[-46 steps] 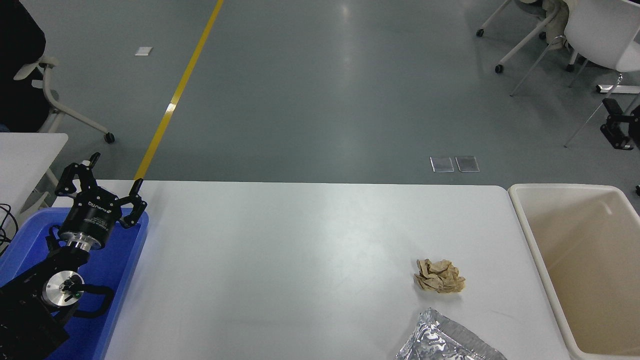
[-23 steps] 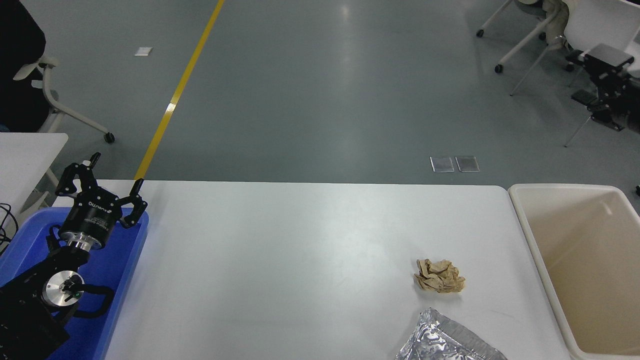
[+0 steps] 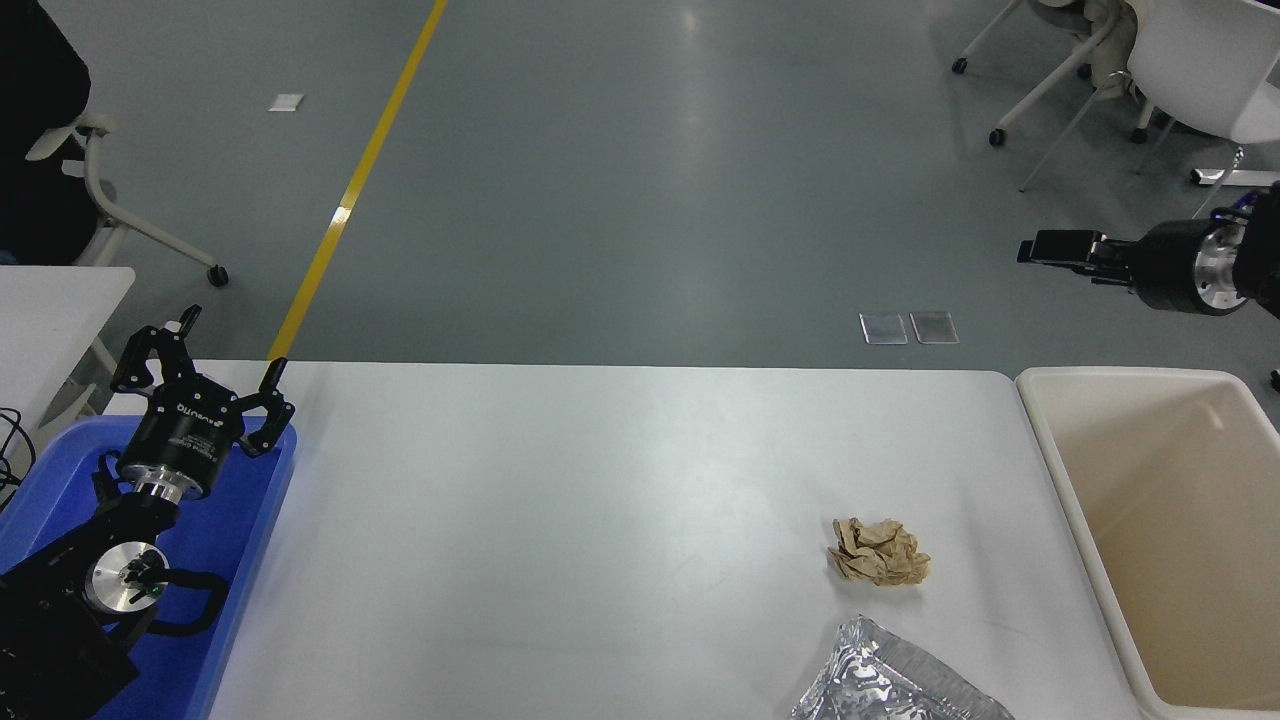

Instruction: Clean the table surface

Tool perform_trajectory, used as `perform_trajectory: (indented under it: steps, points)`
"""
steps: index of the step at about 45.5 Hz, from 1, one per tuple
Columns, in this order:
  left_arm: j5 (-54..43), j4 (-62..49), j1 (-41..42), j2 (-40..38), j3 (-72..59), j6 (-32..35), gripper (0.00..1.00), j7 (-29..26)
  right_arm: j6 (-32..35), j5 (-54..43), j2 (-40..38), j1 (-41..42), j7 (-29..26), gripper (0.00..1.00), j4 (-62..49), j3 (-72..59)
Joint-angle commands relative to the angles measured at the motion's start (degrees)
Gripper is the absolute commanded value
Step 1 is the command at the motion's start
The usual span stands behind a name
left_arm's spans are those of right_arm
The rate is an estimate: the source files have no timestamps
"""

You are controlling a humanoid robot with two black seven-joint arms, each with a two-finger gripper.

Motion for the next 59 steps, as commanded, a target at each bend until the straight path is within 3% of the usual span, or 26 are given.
perform_trajectory:
  steps: [1, 24, 36, 59]
  points:
    - [0.0, 0.0, 0.0, 0.0, 0.0, 0.0, 1.00, 0.0, -0.1, -1.7, 7.4, 1.5, 2.7, 0.99, 0.0, -16.8]
    - [0.0, 0.0, 0.0, 0.0, 0.0, 0.0, 1.00, 0.0, 0.1, -10.4, 16.4, 2.8, 9.4, 0.99, 0.8, -18.9]
    - [0.0, 0.0, 0.0, 0.0, 0.0, 0.0, 1.00, 0.0, 0.1, -23.2, 15.7, 1.5, 12.9, 0.99, 0.8, -24.5]
    - [0.0, 0.0, 0.0, 0.0, 0.0, 0.0, 1.00, 0.0, -3.4, -25.5, -7.5, 1.6, 21.9, 0.99, 20.4, -20.7]
